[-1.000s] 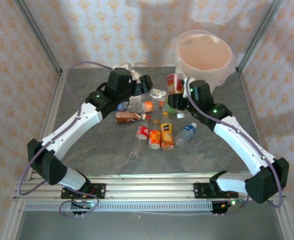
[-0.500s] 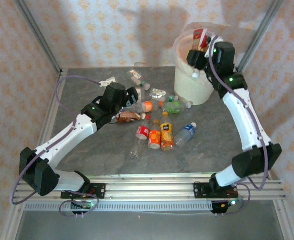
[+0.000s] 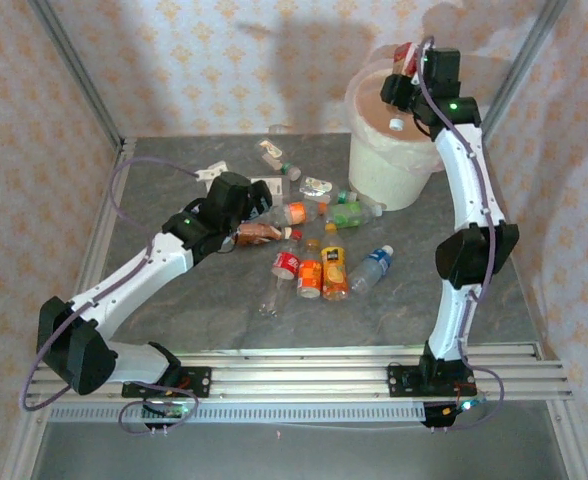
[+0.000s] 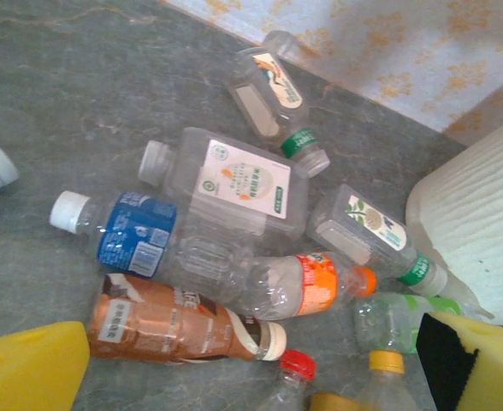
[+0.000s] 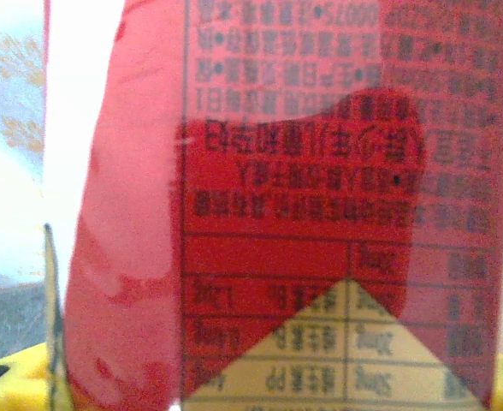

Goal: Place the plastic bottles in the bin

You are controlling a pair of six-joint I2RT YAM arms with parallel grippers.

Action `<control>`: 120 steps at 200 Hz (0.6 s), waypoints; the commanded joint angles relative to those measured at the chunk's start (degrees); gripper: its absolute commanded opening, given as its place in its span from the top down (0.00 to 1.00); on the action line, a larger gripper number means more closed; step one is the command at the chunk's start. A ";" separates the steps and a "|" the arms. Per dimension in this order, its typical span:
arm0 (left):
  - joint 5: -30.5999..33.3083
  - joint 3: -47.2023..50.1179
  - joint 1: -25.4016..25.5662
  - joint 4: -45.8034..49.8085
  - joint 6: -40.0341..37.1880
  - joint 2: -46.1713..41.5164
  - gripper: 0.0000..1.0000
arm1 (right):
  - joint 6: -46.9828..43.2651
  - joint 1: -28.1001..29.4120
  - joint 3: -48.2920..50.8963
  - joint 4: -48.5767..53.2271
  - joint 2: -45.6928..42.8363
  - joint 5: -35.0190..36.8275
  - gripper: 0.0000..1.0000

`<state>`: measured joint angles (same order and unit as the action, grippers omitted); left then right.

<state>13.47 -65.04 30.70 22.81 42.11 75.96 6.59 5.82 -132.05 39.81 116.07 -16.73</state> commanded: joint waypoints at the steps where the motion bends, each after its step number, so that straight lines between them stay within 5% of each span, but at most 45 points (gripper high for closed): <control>1: 4.10 2.35 -0.49 2.02 2.98 -3.06 0.00 | 0.94 0.22 -1.93 2.52 1.73 -2.41 0.49; 22: 2.80 5.02 -1.39 0.90 4.16 -5.63 0.00 | 1.01 0.16 -1.37 1.29 3.22 -2.94 0.47; 57: 3.47 9.02 -3.15 2.21 6.49 -9.80 0.00 | 1.00 0.15 2.59 -3.29 2.59 -14.44 0.35; 120: 1.29 14.09 -6.59 0.80 8.30 -13.66 0.00 | 2.66 0.06 7.07 -5.05 1.18 -15.96 0.10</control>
<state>13.93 -51.33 24.75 23.53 49.08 63.33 8.54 5.78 -125.78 36.69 119.63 -30.37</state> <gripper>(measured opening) 0.994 0.883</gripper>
